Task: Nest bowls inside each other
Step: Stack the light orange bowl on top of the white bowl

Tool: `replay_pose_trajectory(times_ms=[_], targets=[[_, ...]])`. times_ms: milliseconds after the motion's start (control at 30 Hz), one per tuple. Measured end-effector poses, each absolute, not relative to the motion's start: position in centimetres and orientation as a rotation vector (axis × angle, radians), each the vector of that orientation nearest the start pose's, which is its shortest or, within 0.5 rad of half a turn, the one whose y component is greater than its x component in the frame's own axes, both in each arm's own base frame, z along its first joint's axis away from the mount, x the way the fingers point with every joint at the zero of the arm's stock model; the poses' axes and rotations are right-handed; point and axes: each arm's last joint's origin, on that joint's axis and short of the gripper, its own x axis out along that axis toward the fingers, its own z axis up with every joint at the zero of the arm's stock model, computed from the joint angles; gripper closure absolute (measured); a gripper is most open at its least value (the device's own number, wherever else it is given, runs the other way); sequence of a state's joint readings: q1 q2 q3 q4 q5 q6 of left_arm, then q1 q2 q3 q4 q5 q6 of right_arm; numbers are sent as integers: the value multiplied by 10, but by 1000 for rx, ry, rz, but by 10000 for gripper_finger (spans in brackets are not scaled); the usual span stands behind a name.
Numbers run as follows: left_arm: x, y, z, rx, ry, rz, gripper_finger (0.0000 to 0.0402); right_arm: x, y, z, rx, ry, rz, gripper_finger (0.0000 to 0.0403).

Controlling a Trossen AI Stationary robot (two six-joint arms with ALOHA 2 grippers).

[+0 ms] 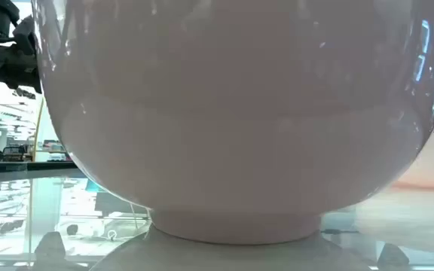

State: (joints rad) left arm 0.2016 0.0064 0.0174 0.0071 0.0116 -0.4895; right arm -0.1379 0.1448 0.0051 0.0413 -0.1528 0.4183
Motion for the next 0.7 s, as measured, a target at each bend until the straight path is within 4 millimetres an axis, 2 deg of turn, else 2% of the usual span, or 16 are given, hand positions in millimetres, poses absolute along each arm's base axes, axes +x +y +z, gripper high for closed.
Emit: replay_pose_trajectory(times_ms=[167,433,600,700], targets=[[95,19,170,-677,-82,177,285,105,-10,158,480,93,-6,275],[95,21,170,-1030,-147,213,285,105,-11,159,899,75,-45,275],[94,23,171,-1074,-203,268,285,105,-12,159,1044,57,-78,275],[93,25,172,-1070,-251,327,285,105,-12,159,1047,50,-86,275]])
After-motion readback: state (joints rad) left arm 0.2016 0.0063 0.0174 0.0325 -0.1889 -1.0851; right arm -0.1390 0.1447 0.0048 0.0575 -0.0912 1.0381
